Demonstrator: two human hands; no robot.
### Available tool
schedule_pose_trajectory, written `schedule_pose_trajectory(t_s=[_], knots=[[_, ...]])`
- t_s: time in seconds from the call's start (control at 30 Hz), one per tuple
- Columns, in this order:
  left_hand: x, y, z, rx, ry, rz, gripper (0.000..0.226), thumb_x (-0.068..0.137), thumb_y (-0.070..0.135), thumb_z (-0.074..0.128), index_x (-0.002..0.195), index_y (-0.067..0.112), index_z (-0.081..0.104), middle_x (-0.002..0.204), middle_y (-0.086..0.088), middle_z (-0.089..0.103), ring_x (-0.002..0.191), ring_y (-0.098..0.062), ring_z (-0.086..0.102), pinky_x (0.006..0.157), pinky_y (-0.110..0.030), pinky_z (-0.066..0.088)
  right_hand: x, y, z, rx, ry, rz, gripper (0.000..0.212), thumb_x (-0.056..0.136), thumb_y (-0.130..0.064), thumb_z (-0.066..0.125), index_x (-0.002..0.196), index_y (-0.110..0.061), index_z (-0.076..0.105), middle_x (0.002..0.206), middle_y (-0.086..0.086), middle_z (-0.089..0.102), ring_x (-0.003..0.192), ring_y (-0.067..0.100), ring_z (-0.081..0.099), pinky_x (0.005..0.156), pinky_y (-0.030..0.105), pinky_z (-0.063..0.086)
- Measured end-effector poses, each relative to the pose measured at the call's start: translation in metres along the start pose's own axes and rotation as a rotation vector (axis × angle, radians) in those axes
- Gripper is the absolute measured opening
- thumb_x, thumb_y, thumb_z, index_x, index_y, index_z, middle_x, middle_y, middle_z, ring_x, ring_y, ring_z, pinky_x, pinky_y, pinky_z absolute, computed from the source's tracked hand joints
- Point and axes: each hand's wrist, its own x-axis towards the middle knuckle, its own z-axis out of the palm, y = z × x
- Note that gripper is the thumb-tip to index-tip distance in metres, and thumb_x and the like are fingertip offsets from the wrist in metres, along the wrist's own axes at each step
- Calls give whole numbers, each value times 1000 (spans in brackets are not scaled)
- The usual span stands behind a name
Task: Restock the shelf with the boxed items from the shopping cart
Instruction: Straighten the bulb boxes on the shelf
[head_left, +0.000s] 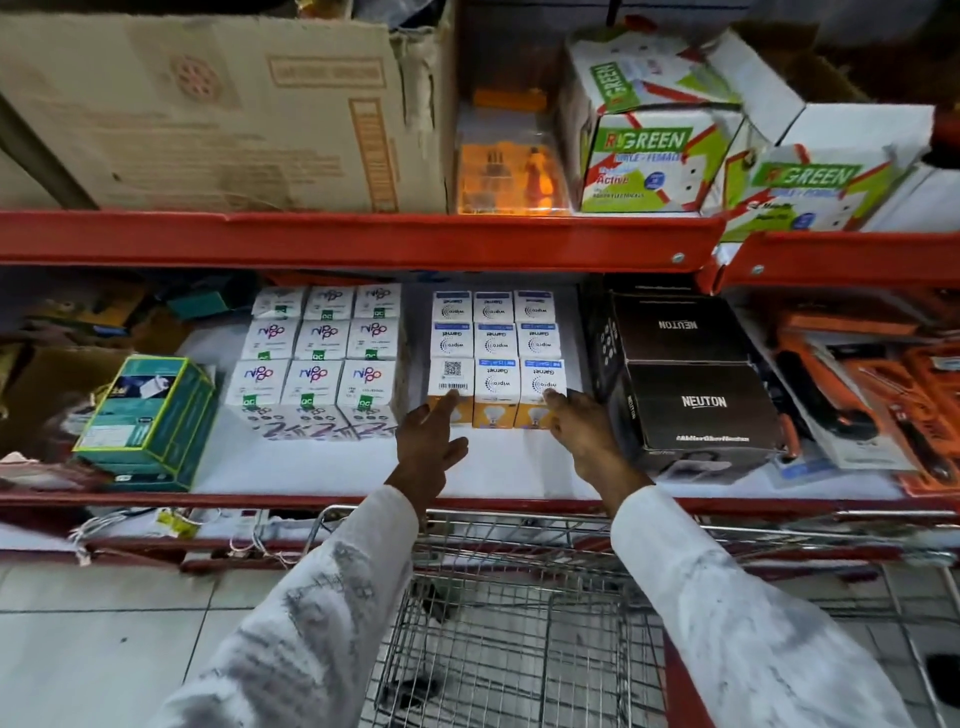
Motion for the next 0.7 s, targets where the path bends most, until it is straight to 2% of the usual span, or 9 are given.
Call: schedule_pose_trajectory(t_s=[0.1, 0.2, 0.3, 0.4, 0.47, 0.5, 0.57, 0.6, 0.7], knots=[[6, -4, -3, -14, 11, 7, 31, 90, 35, 66, 111, 16, 53, 97, 1, 59, 78, -11, 59, 77, -38, 56, 2, -1, -1, 20, -27, 15, 12, 90, -28, 63, 85, -18, 68, 91, 13, 76, 78, 21, 69, 61, 24, 43], [7, -3, -4, -27, 41, -18, 47, 86, 30, 73, 124, 9, 57, 121, -9, 60, 78, -11, 62, 87, -44, 60, 2, -2, -2, 47, -36, 29, 10, 91, -24, 63, 83, -20, 67, 83, 6, 73, 74, 15, 67, 66, 24, 45], [7, -3, -4, -68, 44, -39, 56, 81, 37, 76, 127, 11, 57, 125, -12, 60, 80, -18, 64, 90, -45, 59, 6, -3, -3, 71, -42, 48, 13, 93, -20, 61, 80, -21, 64, 70, -1, 66, 64, 7, 60, 67, 21, 45], [9, -3, -5, -81, 40, -70, 61, 77, 44, 78, 126, 14, 57, 126, -12, 59, 89, -30, 67, 84, -41, 59, 6, -4, -3, 80, -49, 61, 13, 93, -21, 61, 81, -22, 63, 76, 0, 68, 70, 9, 63, 68, 21, 46], [8, -3, -6, -71, 42, -78, 63, 76, 45, 78, 127, 15, 55, 126, -12, 59, 94, -33, 68, 79, -39, 58, 7, -3, -3, 75, -48, 56, 6, 91, -25, 63, 89, -20, 67, 92, 5, 72, 82, 14, 67, 74, 24, 50], [7, -3, -7, -67, 44, -82, 64, 76, 46, 78, 127, 16, 54, 126, -11, 58, 95, -33, 68, 77, -38, 58, 8, -2, -2, 57, -37, 63, 21, 87, -33, 67, 101, -17, 68, 105, 7, 73, 92, 17, 69, 83, 28, 52], [2, 0, -8, -78, 35, -95, 67, 76, 46, 78, 129, 16, 52, 126, -12, 58, 94, -33, 68, 76, -38, 58, 12, 4, -1, 66, -9, 76, 73, 67, -55, 72, 126, -12, 59, 127, 8, 67, 113, 21, 65, 101, 39, 50], [-1, 2, -8, -82, 30, -102, 66, 77, 46, 77, 130, 15, 52, 126, -12, 57, 95, -34, 67, 78, -40, 58, 17, 11, -1, 73, 5, 70, 87, 60, -60, 71, 132, -13, 55, 131, 8, 65, 117, 22, 63, 105, 42, 48], [-21, 9, -15, -51, -18, -128, 51, 84, 42, 72, 123, 13, 58, 125, -17, 55, 105, -40, 65, 87, -45, 57, -9, 2, 6, 85, 140, 75, 74, 71, -51, 72, 133, -15, 53, 127, 9, 65, 116, 25, 62, 104, 47, 48]])
